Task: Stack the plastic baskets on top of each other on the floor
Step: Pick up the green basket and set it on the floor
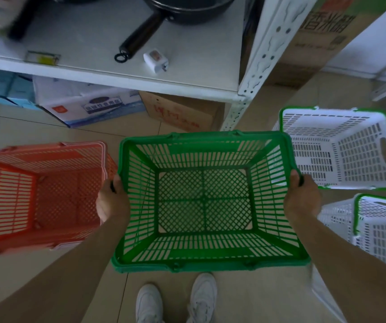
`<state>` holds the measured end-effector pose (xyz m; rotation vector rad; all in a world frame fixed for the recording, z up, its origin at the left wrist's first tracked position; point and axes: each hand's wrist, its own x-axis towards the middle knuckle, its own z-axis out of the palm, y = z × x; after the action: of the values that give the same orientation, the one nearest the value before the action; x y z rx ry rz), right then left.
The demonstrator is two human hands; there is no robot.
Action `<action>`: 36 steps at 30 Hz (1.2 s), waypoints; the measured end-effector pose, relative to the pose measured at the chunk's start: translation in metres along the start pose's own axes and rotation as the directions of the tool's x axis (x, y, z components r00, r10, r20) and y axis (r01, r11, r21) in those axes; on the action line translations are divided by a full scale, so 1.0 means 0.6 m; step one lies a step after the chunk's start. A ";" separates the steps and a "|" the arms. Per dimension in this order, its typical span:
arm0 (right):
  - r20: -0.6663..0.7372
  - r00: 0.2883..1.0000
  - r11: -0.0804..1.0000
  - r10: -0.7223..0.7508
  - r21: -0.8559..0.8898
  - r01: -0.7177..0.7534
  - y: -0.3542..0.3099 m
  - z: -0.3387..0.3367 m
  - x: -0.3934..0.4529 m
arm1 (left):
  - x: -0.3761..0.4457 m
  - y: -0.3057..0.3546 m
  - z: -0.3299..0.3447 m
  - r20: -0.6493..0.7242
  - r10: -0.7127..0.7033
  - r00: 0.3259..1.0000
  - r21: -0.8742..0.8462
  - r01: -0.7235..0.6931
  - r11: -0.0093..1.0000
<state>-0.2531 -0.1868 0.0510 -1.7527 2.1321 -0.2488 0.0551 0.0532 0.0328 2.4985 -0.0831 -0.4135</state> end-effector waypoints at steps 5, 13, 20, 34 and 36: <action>-0.042 0.997 0.997 -0.060 -0.041 0.058 -0.049 -0.066 -0.007 | -0.009 0.046 -0.059 -0.031 -0.023 0.999 -0.027 0.022 0.999; -0.068 0.986 0.987 -0.153 0.033 0.156 -0.166 -0.157 -0.021 | 0.017 0.109 -0.169 -0.121 -0.037 0.992 -0.047 0.032 0.998; -0.089 0.958 0.960 -0.271 0.052 0.276 -0.278 -0.200 -0.055 | 0.040 0.118 -0.269 -0.204 -0.100 0.974 -0.094 0.082 0.992; 0.030 0.906 0.894 -0.423 0.176 0.412 -0.468 -0.130 -0.261 | 0.157 -0.013 -0.521 -0.400 -0.131 0.907 -0.137 0.082 0.987; 0.040 0.909 0.896 -0.415 0.190 0.401 -0.490 -0.103 -0.291 | 0.178 -0.037 -0.549 -0.404 -0.139 0.904 -0.126 0.096 0.987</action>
<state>0.0176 -0.0848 0.2435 -2.0476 1.6098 -0.4554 0.2584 0.2376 0.2451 2.4390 0.2536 0.0697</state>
